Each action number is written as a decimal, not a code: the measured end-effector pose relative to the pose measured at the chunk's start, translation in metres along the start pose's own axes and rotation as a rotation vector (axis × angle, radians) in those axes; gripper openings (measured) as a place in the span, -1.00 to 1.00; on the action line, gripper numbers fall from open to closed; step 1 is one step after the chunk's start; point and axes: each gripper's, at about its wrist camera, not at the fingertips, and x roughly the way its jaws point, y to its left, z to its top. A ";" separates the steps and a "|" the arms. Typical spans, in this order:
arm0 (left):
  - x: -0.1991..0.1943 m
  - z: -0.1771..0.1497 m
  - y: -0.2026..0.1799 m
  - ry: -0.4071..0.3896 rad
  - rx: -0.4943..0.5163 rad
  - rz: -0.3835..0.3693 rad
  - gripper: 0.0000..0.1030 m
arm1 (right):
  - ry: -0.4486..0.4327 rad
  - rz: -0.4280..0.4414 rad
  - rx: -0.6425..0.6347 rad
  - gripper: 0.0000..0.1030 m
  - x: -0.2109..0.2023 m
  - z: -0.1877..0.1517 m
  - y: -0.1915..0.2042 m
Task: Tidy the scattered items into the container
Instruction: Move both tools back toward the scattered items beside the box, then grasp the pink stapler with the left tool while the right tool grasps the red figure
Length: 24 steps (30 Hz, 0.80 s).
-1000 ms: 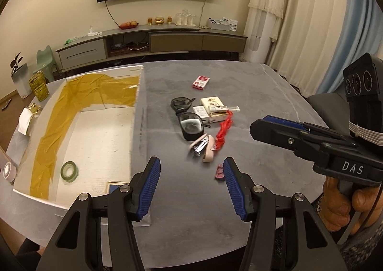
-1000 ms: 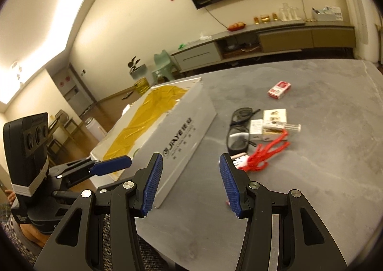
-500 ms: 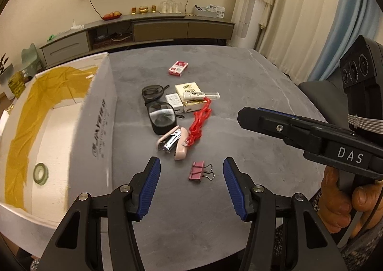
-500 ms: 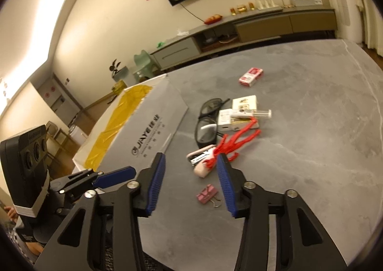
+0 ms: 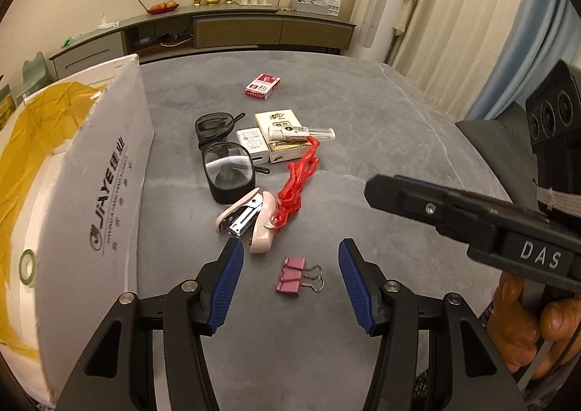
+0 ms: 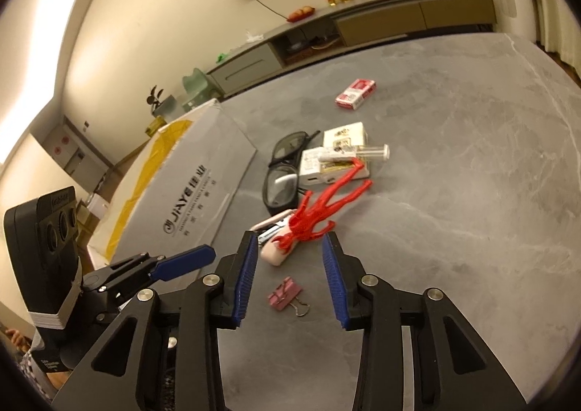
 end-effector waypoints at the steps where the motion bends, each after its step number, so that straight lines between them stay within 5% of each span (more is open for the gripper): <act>1: 0.004 0.000 0.000 0.003 0.000 0.002 0.09 | 0.003 -0.004 0.005 -0.25 0.002 0.000 -0.002; 19: 0.046 0.009 0.024 0.002 0.014 0.033 0.09 | 0.035 0.006 0.081 -0.24 0.048 0.020 -0.017; 24: 0.063 0.011 0.024 -0.001 0.043 0.034 0.11 | 0.059 -0.027 0.093 -0.11 0.071 0.025 -0.022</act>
